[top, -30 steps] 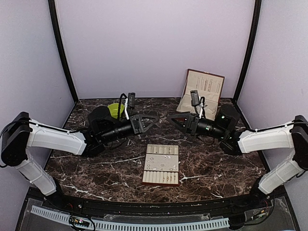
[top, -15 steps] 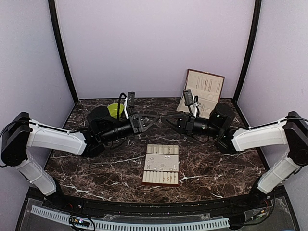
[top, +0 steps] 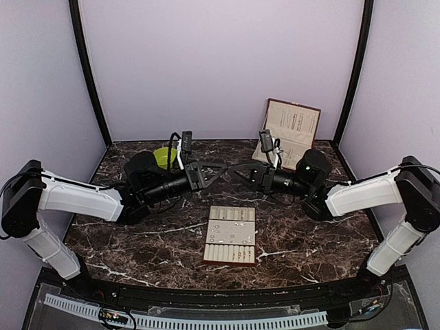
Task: Organize the mixed jewelry
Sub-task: Pass from the left arm to the right, then pass from the right arm to the left
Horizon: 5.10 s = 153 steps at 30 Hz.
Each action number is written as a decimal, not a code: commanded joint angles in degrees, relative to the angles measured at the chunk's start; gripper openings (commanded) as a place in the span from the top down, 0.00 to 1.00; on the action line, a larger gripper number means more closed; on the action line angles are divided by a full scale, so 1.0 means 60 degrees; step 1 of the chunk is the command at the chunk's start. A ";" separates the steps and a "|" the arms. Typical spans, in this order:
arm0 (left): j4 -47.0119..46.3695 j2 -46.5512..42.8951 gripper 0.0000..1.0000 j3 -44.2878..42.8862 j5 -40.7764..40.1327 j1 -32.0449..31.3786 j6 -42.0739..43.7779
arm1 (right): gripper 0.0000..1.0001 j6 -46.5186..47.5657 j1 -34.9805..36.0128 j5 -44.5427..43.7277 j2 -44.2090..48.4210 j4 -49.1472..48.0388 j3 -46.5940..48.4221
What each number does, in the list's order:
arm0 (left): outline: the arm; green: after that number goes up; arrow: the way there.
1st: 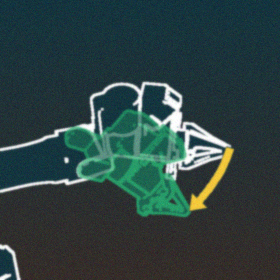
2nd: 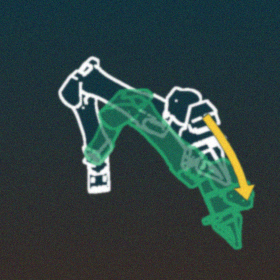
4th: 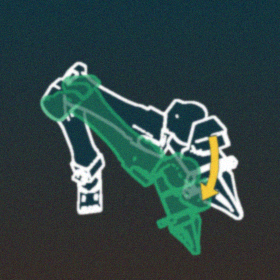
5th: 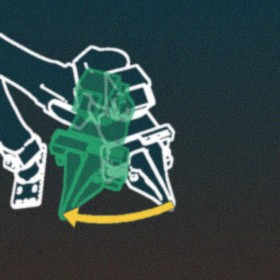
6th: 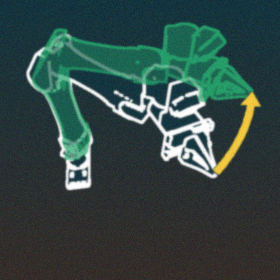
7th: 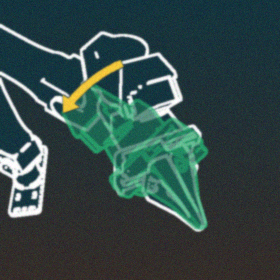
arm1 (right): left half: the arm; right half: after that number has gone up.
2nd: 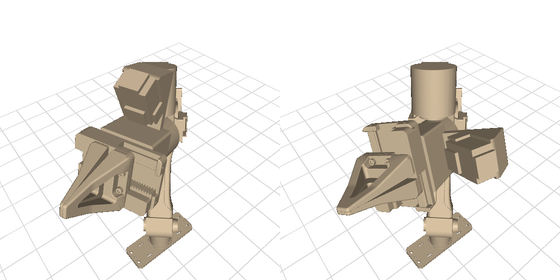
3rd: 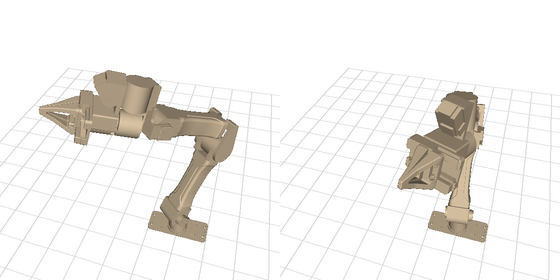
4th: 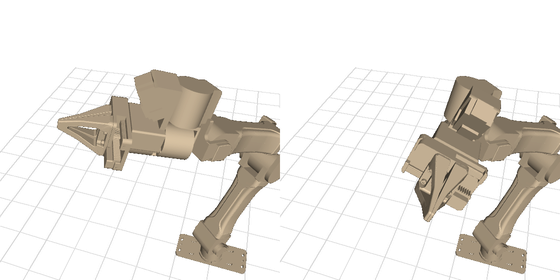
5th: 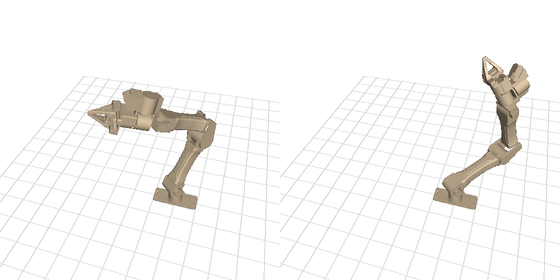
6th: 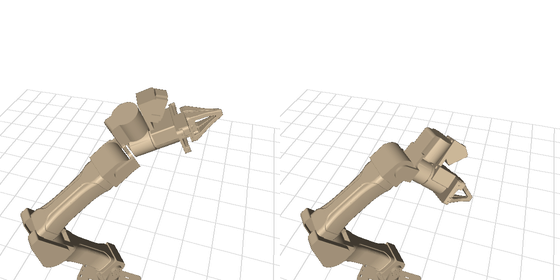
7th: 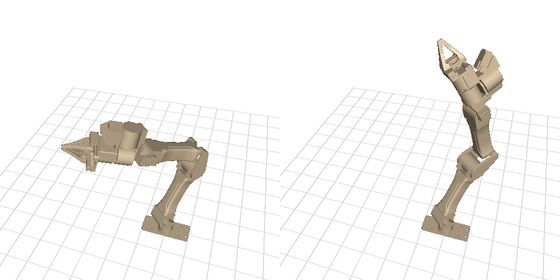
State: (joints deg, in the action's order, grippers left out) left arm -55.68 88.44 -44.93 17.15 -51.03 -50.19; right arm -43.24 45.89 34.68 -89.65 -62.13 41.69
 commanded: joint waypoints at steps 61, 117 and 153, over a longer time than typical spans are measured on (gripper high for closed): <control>-0.0683 -0.0402 1.00 0.0247 -0.0090 -0.0052 -0.0057 | 0.86 -0.0450 0.0066 -0.0102 -0.0669 -0.1028 0.0409; 0.8487 -0.1237 0.70 -0.1821 0.0422 -0.0949 1.3105 | 0.86 0.2588 0.0580 0.1199 0.2028 0.8865 0.0668; 0.8424 -0.0680 1.00 -0.2047 -0.0385 -0.1886 1.3566 | 0.87 0.2717 0.0701 0.1182 0.1668 0.9249 0.0914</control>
State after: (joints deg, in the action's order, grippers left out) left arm -5.32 84.75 -55.46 14.61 -61.60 30.83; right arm -27.70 49.63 41.85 -79.09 -6.00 45.52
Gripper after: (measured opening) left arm 0.025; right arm 0.139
